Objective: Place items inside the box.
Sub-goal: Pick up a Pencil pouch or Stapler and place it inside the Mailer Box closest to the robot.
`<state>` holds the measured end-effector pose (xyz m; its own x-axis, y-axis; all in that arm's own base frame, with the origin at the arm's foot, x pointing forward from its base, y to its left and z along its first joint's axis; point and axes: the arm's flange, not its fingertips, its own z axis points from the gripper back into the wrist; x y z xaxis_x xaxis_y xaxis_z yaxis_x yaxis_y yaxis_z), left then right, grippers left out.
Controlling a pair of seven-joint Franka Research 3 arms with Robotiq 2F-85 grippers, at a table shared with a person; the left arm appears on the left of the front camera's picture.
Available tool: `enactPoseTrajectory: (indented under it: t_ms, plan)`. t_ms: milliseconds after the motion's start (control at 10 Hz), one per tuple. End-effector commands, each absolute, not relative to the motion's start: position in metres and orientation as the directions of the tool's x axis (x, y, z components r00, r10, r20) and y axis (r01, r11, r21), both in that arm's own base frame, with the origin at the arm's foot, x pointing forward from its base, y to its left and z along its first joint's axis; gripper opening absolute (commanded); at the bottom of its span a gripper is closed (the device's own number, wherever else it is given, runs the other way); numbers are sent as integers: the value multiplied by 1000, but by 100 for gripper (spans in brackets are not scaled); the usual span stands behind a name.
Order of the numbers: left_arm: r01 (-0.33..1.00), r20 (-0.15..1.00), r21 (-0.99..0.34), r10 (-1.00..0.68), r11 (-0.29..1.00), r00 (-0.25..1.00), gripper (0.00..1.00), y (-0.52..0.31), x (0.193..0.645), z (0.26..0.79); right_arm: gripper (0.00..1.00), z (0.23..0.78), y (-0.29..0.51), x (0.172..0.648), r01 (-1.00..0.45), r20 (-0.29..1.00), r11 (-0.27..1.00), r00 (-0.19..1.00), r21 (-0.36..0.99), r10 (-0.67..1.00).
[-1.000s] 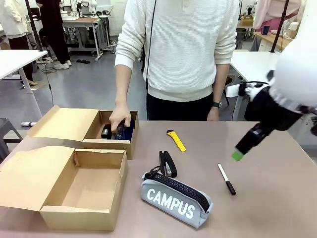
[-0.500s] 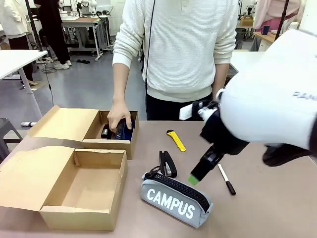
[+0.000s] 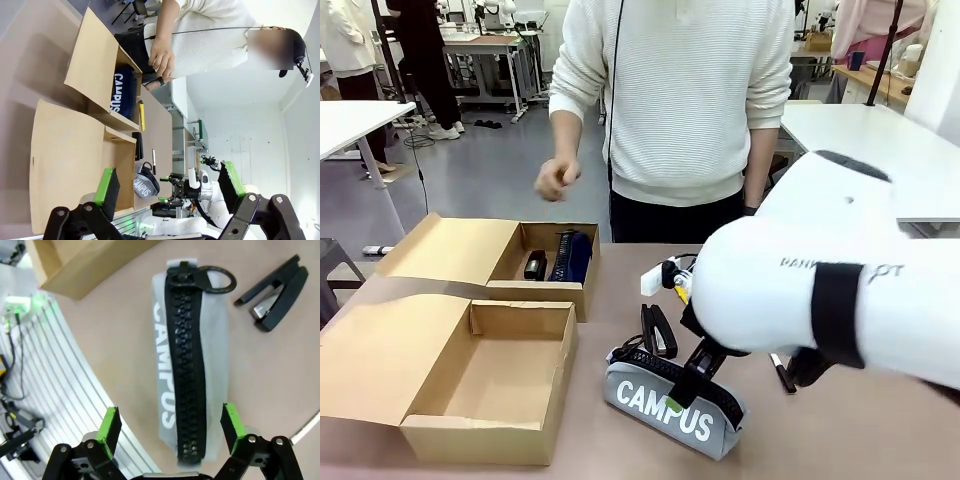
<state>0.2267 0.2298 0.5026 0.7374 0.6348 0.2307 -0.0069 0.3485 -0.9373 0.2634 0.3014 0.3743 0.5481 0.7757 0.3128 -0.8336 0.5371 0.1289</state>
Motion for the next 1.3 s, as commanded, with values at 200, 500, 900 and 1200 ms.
enactPoseTrajectory:
  t_ms: [200, 500, 900, 1200]
  plan:
    - [24, 249, -940, 637, 340, 730, 100, 229, 227, 503, 100, 322, 303, 273, -859, 362, 510, 490, 46, 793]
    - [24, 249, -940, 637, 340, 730, 100, 229, 227, 503, 100, 312, 302, 275, -857, 359, 515, 490, 30, 794]
    - [24, 249, -940, 637, 340, 730, 100, 229, 227, 503, 19, 311, 302, 274, -857, 345, 514, 495, 41, 797]
    - [24, 249, -940, 637, 340, 730, 100, 229, 227, 503, 0, 311, 300, 276, -849, 334, 526, 510, 47, 793]
